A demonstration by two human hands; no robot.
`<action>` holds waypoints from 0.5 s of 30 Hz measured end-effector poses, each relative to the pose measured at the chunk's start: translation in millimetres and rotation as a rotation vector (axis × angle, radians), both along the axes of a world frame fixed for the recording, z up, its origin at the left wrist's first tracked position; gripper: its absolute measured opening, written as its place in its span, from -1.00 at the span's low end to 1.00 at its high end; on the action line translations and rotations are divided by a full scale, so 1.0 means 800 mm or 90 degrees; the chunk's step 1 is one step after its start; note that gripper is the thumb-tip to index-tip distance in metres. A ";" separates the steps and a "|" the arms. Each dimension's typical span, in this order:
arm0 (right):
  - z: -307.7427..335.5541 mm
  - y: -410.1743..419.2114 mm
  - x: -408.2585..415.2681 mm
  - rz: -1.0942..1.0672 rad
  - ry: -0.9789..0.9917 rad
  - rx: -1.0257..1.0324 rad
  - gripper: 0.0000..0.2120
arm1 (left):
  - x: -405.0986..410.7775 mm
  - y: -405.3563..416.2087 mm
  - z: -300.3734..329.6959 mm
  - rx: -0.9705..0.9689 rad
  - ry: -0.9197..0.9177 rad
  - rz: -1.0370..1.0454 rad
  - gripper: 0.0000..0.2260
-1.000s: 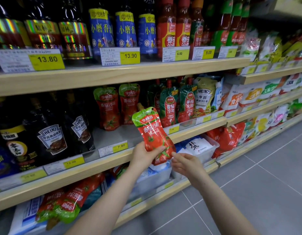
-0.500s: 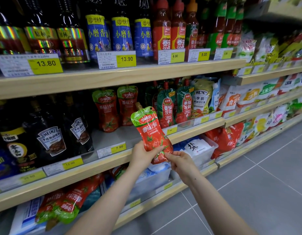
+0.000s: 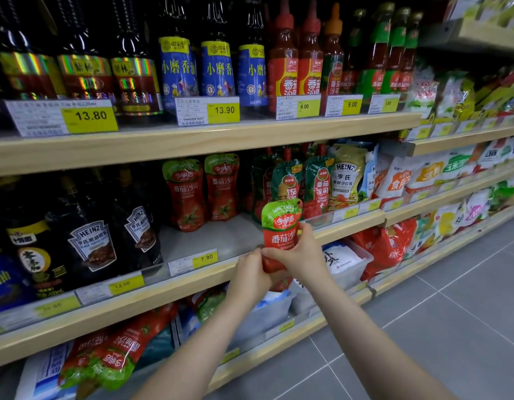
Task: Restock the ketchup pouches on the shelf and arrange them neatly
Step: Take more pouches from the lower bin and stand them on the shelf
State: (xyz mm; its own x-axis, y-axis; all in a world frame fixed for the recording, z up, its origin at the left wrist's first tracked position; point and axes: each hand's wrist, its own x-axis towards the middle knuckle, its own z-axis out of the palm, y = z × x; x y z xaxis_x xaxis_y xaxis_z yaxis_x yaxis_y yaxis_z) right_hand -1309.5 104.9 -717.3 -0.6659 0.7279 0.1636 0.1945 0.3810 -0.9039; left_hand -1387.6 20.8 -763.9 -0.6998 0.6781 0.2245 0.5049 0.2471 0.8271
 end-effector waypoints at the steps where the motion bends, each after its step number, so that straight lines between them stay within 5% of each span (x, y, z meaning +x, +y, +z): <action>1: -0.001 0.001 -0.001 -0.014 0.016 0.011 -0.29 | -0.005 -0.003 0.001 -0.017 -0.002 -0.013 -0.64; 6: 0.014 0.001 -0.015 -0.009 0.124 0.023 -0.38 | -0.043 -0.042 0.025 0.036 0.014 -0.089 -0.53; 10: 0.048 -0.002 -0.044 0.011 0.182 0.084 -0.39 | -0.086 -0.084 0.051 0.055 0.231 0.003 -0.58; 15: 0.065 -0.008 -0.091 0.050 0.206 0.133 -0.34 | -0.113 -0.130 0.026 -0.138 0.313 0.088 -0.65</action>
